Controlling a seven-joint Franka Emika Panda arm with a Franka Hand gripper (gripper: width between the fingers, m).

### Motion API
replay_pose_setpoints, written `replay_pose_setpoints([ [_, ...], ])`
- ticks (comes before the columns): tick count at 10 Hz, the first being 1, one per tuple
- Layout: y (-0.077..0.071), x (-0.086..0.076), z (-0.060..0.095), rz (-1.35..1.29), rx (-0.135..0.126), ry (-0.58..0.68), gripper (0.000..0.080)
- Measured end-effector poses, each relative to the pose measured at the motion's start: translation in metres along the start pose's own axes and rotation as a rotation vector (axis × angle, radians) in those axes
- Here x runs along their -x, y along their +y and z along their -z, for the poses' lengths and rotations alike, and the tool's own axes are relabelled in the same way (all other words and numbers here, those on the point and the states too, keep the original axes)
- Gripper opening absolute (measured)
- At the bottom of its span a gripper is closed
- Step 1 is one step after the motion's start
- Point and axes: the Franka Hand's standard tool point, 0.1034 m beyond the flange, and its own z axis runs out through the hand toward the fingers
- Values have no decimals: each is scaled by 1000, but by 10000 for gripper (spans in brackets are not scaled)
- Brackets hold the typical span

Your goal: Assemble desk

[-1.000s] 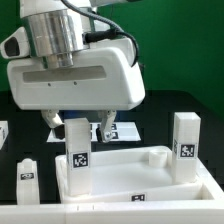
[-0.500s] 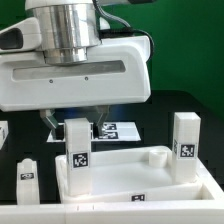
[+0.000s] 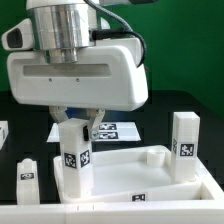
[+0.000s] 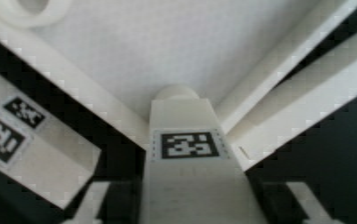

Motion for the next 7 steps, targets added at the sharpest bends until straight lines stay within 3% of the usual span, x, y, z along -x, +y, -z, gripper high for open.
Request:
replay_pose_setpoints([
  [1,-4,2,-1,-206,3,-10,284],
  [3,-11,-2,0,-511,-27,-39,285],
  [6,-10,-1,-3,-615,-23,-46,285],
  [7,-9,-1,-3,-472,-25,-44,285],
])
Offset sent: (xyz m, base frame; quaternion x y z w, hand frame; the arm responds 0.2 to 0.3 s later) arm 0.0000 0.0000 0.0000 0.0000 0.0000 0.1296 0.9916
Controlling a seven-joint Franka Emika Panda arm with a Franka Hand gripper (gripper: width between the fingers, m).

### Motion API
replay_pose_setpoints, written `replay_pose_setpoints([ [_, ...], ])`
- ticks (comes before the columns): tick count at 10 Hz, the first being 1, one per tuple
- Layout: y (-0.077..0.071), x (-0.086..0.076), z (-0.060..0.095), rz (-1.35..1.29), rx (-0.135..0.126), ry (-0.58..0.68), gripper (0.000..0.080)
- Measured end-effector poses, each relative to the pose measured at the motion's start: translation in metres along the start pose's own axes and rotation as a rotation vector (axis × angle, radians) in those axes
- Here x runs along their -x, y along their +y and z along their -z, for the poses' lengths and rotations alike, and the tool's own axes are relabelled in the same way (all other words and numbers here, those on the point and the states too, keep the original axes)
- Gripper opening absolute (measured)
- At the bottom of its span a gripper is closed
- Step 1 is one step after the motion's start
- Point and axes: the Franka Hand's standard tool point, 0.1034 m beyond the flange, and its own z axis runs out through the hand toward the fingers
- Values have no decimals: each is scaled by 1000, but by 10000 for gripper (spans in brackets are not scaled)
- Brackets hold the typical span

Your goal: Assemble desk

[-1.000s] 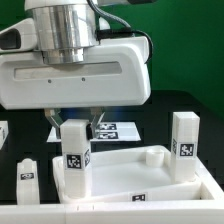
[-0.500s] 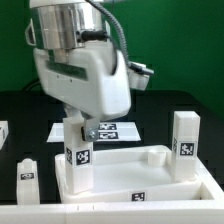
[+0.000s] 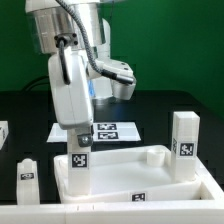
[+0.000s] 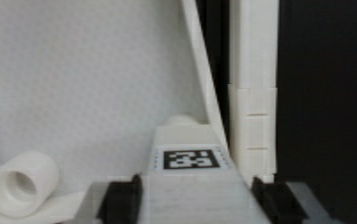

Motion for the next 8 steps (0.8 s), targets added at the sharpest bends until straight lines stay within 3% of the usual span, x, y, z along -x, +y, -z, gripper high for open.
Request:
replay_pose_setpoints([
  [1,1,-3,0,168,-1,0,339],
  [2,0,-5,2,365,2,2,339],
  [3,-1,-6,3,501,5,2,519],
  [4,0,-6,2,524,5,3,619],
  [7,1,-8,2,770,8,5,648],
  [8,-2,-12,6,1006,21,35,648],
])
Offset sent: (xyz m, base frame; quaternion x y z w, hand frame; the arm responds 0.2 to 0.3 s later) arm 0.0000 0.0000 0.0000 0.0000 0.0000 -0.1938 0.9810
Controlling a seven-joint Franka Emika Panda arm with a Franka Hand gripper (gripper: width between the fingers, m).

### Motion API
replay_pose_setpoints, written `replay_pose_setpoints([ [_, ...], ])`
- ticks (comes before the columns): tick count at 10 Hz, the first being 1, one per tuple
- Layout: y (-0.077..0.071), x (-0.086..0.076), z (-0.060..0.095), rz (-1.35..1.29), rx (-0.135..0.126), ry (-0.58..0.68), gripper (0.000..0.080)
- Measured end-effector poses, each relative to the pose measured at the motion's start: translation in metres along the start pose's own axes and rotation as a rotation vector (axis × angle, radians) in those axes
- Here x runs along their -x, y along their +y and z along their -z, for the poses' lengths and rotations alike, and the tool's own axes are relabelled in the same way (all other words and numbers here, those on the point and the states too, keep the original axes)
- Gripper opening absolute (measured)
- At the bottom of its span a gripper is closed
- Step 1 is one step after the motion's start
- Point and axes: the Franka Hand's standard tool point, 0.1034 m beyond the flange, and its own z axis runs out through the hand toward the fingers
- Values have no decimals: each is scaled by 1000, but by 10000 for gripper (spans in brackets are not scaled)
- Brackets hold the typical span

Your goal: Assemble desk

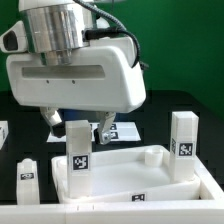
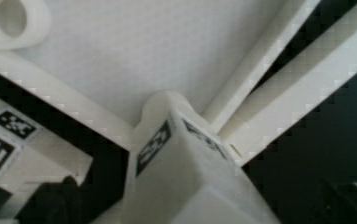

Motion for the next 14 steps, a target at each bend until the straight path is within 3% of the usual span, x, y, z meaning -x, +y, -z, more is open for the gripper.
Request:
replay_pose_setpoints([
  [2,-3,-1,3,388,33,10,649],
  [3,-3,-1,2,336,29,9,637],
  [4,-3,-1,2,335,29,9,518],
  [5,-3,-1,2,293,28,9,518],
  [6,-3,0,2,216,28,10,332],
  [9,-2,-2,2,-108,27,21,285],
  [11,-5,0,4,-565,38,32,285],
  [12,-4,0,3,-805,25,26,285],
  [13,0,0,2,-888,5,17,285],
  [14,-2,0,1,-931,5,17,285],
])
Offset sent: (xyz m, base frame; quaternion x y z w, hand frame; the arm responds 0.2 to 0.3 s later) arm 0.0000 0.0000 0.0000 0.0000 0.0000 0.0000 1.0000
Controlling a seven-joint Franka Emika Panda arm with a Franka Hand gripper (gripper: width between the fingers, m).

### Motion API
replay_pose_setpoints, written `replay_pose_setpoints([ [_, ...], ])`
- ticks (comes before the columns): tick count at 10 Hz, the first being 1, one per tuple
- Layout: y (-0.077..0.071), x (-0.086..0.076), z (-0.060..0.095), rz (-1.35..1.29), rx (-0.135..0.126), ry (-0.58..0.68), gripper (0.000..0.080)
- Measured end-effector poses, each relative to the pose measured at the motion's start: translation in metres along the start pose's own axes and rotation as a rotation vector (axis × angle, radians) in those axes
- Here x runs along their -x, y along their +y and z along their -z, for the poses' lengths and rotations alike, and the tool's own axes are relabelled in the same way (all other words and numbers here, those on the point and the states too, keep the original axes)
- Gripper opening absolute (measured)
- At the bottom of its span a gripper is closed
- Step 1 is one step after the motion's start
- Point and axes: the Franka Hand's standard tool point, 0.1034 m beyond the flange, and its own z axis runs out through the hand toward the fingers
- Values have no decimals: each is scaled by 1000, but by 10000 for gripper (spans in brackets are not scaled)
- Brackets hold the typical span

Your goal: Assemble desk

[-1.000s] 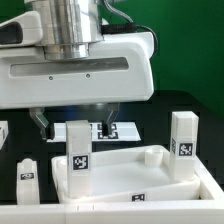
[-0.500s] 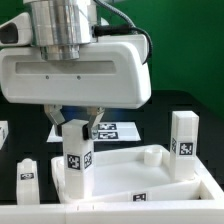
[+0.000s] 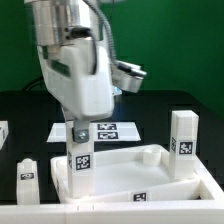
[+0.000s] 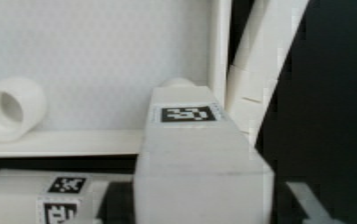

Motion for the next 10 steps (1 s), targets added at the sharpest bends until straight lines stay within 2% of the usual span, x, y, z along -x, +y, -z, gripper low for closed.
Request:
replay_pose_setpoints([
  [1,0,0,0,-63,-1,-2,285],
  [3,1,-7,1,-365,-15,-27,286],
  [6,3,-6,2,-659,-4,-39,298],
  [9,3,-5,1,-638,-1,-35,301],
  [10,3,-5,0,-638,-1,-35,529],
])
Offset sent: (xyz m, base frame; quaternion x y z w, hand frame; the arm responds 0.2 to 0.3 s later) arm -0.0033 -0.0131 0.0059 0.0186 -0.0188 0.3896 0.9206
